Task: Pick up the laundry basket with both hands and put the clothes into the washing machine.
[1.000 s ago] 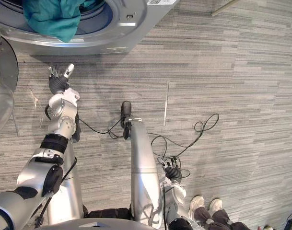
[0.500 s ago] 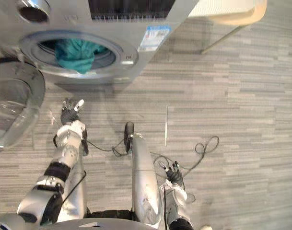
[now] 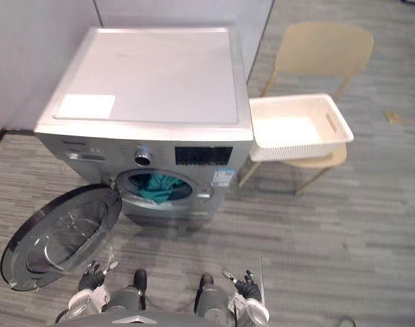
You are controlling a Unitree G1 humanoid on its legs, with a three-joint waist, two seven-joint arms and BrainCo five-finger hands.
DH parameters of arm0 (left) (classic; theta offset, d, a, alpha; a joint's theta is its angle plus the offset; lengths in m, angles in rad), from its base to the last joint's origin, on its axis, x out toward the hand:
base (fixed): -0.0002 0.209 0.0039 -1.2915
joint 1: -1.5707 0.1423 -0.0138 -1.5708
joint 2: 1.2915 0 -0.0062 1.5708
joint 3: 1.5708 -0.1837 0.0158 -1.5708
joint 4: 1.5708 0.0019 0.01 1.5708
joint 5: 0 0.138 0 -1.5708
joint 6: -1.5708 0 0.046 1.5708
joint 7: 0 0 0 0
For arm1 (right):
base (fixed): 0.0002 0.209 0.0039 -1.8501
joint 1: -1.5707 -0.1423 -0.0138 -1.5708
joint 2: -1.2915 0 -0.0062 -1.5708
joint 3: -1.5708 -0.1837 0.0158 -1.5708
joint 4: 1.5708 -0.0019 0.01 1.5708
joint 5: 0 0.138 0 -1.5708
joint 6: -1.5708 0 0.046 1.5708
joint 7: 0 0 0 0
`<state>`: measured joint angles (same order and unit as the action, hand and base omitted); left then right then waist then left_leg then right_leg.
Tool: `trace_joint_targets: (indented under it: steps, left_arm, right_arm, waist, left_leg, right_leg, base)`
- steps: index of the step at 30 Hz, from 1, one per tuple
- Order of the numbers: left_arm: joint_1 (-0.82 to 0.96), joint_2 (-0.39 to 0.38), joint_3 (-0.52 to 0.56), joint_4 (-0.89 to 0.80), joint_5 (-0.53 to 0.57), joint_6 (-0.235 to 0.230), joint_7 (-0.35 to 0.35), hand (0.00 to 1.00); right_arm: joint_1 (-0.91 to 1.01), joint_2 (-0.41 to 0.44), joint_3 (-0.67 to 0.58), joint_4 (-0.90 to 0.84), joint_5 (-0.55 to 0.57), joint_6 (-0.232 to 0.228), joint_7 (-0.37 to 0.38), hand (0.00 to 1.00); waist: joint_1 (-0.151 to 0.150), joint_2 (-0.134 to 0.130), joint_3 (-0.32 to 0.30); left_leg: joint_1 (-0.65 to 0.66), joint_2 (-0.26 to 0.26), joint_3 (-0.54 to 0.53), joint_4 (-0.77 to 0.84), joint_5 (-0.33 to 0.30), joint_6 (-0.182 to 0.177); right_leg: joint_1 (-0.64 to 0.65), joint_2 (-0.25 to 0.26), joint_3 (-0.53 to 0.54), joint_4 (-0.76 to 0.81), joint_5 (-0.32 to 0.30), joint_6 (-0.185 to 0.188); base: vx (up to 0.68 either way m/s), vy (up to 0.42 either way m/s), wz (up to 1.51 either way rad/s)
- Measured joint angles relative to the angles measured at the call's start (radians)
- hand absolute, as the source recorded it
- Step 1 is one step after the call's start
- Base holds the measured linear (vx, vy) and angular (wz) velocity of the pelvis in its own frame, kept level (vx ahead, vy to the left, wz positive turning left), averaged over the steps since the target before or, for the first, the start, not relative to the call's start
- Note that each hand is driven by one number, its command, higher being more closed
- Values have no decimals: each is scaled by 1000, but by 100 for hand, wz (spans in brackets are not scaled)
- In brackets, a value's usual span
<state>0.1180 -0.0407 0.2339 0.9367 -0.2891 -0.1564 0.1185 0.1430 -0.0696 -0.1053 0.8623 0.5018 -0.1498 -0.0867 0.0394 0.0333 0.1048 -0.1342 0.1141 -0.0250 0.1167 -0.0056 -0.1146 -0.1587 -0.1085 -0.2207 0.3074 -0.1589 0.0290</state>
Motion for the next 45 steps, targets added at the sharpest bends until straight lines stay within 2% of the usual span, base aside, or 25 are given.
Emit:
trace_joint_targets:
  steps: [4,6,7,8,11,12,14,15,16,17,18,20,22,25,27,30,33,34,35,36,37,38,40,42,45]
  left_arm:
    - [7,-12,55,19,58,15,1,0]
    - [17,-15,63,15,60,16,1,0]
    - [10,-11,80,5,62,19,1,0]
    - [12,-24,106,-18,68,19,2,0]
    - [32,-28,105,-24,85,19,2,0]
    - [32,-27,98,-23,98,20,2,0]
    - [25,3,53,14,142,28,1,0]
    - [20,12,34,28,153,35,2,0]
    - [19,13,20,40,165,41,3,0]
    - [16,58,-19,48,180,48,11,0]
    - [9,87,-45,55,189,50,13,0]
    - [-11,97,-97,55,197,51,15,0]
    - [-40,98,-178,44,197,48,20,0]
    - [-46,95,-245,1,212,19,20,0]
    - [-46,105,-251,13,215,14,20,0]
    - [-4,132,-246,64,217,18,21,0]
    - [9,158,-224,74,214,18,21,0]
    - [5,160,-212,74,213,18,20,0]
    - [6,151,-209,72,213,18,19,0]
    - [13,147,-204,62,212,18,20,0]
    - [23,159,-202,40,210,18,20,0]
    - [23,177,-194,14,194,20,18,0]
    - [36,166,-184,-55,163,20,13,0]
    - [38,131,-174,-127,129,21,10,0]
    - [47,83,-132,-305,45,13,23,0]
  right_arm:
    - [-30,2,-17,63,-39,7,6,0]
    - [-75,12,-18,105,-65,28,14,0]
    - [-94,18,-20,115,-78,27,14,0]
    - [-122,25,-20,129,-78,30,14,0]
    - [-126,36,-28,133,-77,46,14,0]
    - [-127,37,-40,133,-76,45,14,0]
    - [-134,40,-114,142,-75,46,13,0]
    - [-128,36,-127,150,-75,47,13,0]
    - [-127,30,-144,163,-74,49,12,0]
    - [-133,43,-149,191,-73,57,13,0]
    - [-132,46,-144,212,-70,57,15,0]
    - [-140,41,-156,236,-65,55,13,0]
    - [-127,30,-177,258,-54,56,13,0]
    - [-113,13,-194,254,-35,51,12,0]
    - [-129,8,-194,254,-36,45,12,0]
    - [-128,15,-191,252,-38,42,13,0]
    - [-108,24,-191,254,-39,45,13,0]
    - [-99,29,-190,255,-53,48,13,0]
    - [-99,19,-192,253,-68,49,13,0]
    - [-97,15,-199,246,-67,45,13,0]
    - [-82,26,-187,243,-69,44,15,0]
    - [-58,39,-192,255,-69,47,19,0]
    - [-35,44,-192,253,-68,47,19,0]
    - [-15,42,-193,252,-68,47,18,0]
    - [-6,42,-191,252,-69,46,18,0]
  waist:
    - [15,0,-5]
    - [16,-19,-25]
    - [22,-17,-20]
    - [29,-15,-9]
    - [41,-11,-23]
    - [40,-11,-25]
    - [6,-7,-31]
    - [-7,0,-50]
    - [-18,8,-57]
    - [-33,-12,-67]
    - [-34,-36,-78]
    - [-42,-34,-78]
    - [-68,-34,-78]
    - [-74,-7,-82]
    - [-61,-11,-80]
    - [-60,-40,-65]
    - [-53,-63,-52]
    - [-57,-80,-38]
    - [-63,-53,-29]
    - [-74,-34,-27]
    - [-92,-98,-34]
    - [-81,-111,-34]
    - [-62,-131,-38]
    - [-64,-131,-47]
    - [-54,-127,-75]
  left_leg:
    - [11,-24,-35,5,45,7]
    - [-26,-52,-55,-6,117,-9]
    - [-65,-50,-35,109,76,19]
    - [-136,-6,33,431,-45,85]
    - [-85,131,71,831,-67,77]
    - [-64,160,76,849,-66,76]
    - [22,275,93,793,-22,99]
    - [78,299,113,640,125,148]
    - [109,261,115,569,41,84]
    - [145,238,71,450,-49,24]
    - [153,229,57,398,-71,-11]
    - [190,213,47,307,-138,-67]
    - [215,170,52,201,-157,-65]
    - [257,129,61,21,-154,-70]
    - [270,81,106,-73,-149,-61]
    - [260,32,135,-68,-140,-49]
    - [259,33,138,-64,-134,-48]
    - [255,33,134,-44,-142,-37]
    - [258,53,124,-32,-158,-27]
    - [259,64,121,-29,-164,-38]
    - [260,61,97,-19,-169,-51]
    - [259,62,70,-5,-172,-70]
    - [236,79,49,16,-172,-67]
    - [208,83,21,2,-159,-47]
    - [172,61,31,-38,-133,-15]
  right_leg:
    - [88,-29,-103,-26,-12,6]
    - [90,-60,-170,-46,5,-14]
    - [92,-69,-189,-51,19,-19]
    - [108,-74,-198,-40,23,-20]
    - [164,-104,-213,-51,49,5]
    - [164,-112,-213,-59,60,9]
    - [156,-133,-223,-116,125,38]
    - [142,-130,-224,-136,156,55]
    - [128,-140,-217,-146,180,69]
    - [113,-63,-160,-155,184,72]
    - [129,-26,-187,-199,190,38]
    - [143,-52,-236,-229,236,36]
    - [157,-102,-282,-224,262,45]
    - [132,-153,-286,-223,311,47]
    - [77,-195,-258,-225,327,68]
    - [57,-223,-197,-262,344,72]
    - [56,-217,-195,-257,321,89]
    - [44,-216,-170,-214,271,79]
    - [26,-199,-133,-134,172,62]
    - [0,-186,-102,-60,115,25]
    - [-24,-148,-26,70,94,22]
    - [1,-133,-20,59,59,76]
    - [13,-109,-23,27,58,94]
    - [41,-84,-27,-58,74,114]
    - [88,-63,1,-277,181,116]
  base:
    - [-5,24,90]
    - [-116,13,82]
    - [-182,77,67]
    - [-125,81,30]
    - [-161,165,17]
    - [-148,261,21]
    - [-163,361,42]
    - [-107,297,46]
    - [-90,290,44]
    - [-47,205,42]
    - [-13,168,34]
    - [3,194,48]
    - [-27,293,99]
    - [-81,327,52]
    - [-132,180,-9]
    - [-223,64,-34]
    - [-154,-40,-5]
    - [-156,-81,6]
    - [-115,-69,11]
    - [-106,-73,35]
    - [-51,-98,54]
    - [-41,-100,49]
    - [-23,-90,29]
    - [10,-38,38]
    - [67,82,-1]
